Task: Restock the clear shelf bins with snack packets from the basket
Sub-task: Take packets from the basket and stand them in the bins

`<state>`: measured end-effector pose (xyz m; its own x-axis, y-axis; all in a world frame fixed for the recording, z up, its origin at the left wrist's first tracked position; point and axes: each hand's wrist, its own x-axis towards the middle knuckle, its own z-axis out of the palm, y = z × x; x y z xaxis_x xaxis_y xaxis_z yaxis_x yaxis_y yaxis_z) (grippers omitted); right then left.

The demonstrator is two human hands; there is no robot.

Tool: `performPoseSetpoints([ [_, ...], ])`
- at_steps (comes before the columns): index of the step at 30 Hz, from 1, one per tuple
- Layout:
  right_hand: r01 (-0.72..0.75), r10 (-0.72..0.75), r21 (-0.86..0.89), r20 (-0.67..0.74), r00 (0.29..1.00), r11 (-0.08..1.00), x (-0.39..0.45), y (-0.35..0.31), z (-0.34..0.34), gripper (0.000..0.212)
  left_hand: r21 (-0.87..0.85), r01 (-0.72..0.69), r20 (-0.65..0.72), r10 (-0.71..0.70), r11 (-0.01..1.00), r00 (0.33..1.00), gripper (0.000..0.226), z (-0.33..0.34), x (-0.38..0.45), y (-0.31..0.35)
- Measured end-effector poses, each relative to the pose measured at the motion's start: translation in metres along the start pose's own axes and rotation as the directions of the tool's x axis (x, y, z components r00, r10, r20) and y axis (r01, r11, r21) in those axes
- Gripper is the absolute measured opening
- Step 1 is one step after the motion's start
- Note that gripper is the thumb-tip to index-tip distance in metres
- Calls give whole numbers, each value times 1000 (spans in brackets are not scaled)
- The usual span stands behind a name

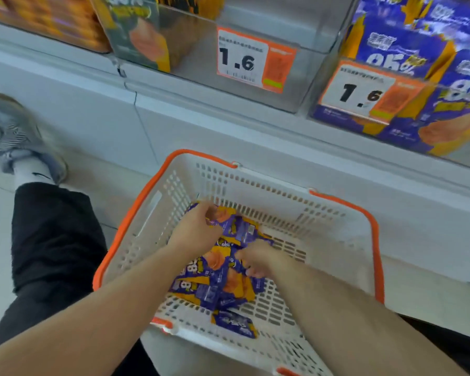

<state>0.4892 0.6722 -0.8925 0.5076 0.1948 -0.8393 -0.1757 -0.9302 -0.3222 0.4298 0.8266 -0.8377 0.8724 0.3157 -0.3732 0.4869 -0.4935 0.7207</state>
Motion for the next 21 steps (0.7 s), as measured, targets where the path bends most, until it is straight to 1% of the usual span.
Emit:
performPoseSetpoints([
  [1, -21, 21, 3, 60, 998, 1000, 7, 7, 15, 27, -14, 46, -10, -46, 999, 999, 25, 0, 2, -7],
  [2, -66, 61, 69, 73, 995, 995, 15, 14, 28, 19, -24, 86, -18, -87, 996, 996, 25, -1, 3, -13],
  [3, -107, 104, 143, 26, 994, 984, 23, 20, 42, 17, -31, 117, -22, -118, 993, 993, 24, 0, 4, -19],
  [4, -169, 176, 282, 1, 984, 944, 28, 23, 52, 27, -32, 141, -18, -142, 989, 990, 25, 0, 5, -23],
  [5, -165, 173, 350, 7, 985, 922, 31, 26, 59, 46, -36, 154, -11, -154, 987, 988, 27, 1, 5, -27],
  [6, -149, 162, 373, -5, 987, 916, 36, 28, 64, 62, -40, 165, -1, -165, 986, 986, 28, 1, 5, -30],
  [7, -192, 208, 403, 4, 978, 895, 36, 32, 68, 68, -49, 169, 5, -169, 984, 986, 30, 2, 6, -32],
  [8, -218, 223, 397, 34, 974, 892, 32, 31, 71, 64, -54, 174, 12, -174, 983, 985, 32, 3, 5, -34],
  [9, -268, 269, 420, 58, 961, 867, 34, 34, 76, 51, -54, 173, 19, -172, 983, 985, 33, 4, 5, -35],
  [10, -276, 288, 413, 35, 957, 868, 32, 33, 79, 32, -47, 171, 26, -170, 984, 985, 33, 5, 4, -35],
  [11, -286, 331, 427, -34, 943, 858, 34, 34, 81, 20, -39, 167, 33, -166, 985, 986, 32, 7, 4, -36],
  [12, -287, 347, 428, -68, 935, 857, 32, 35, 82, 24, -35, 167, 39, -166, 985, 985, 31, 8, 4, -35],
  [13, -285, 350, 449, -66, 935, 847, 32, 37, 83, 25, -37, 169, 42, -167, 985, 985, 29, 9, 4, -35],
  [15, -278, 340, 415, -84, 937, 867, 34, 41, 83, 27, -49, 171, 51, -168, 984, 984, 25, 11, 2, -36],
  [16, -270, 314, 341, -82, 946, 901, 35, 41, 82, 29, -50, 170, 54, -167, 984, 984, 24, 11, 0, -35],
  [17, -259, 280, 272, -41, 959, 927, 32, 40, 77, 24, -50, 167, 53, -164, 985, 985, 24, 10, -2, -34],
  [18, -213, 223, 235, -19, 975, 948, 29, 38, 72, 13, -48, 163, 54, -160, 986, 986, 24, 10, -4, -34],
  [19, -190, 204, 239, -36, 978, 952, 25, 40, 65, 17, -46, 161, 54, -159, 986, 986, 24, 10, -5, -34],
  [20, -212, 227, 171, -73, 971, 962, 20, 38, 52, 23, -48, 166, 57, -163, 985, 985, 25, 11, -6, -33],
  [21, -181, 197, 130, -119, 973, 975, 11, 38, 38, 17, -48, 172, 64, -169, 984, 984, 27, 13, -7, -32],
])
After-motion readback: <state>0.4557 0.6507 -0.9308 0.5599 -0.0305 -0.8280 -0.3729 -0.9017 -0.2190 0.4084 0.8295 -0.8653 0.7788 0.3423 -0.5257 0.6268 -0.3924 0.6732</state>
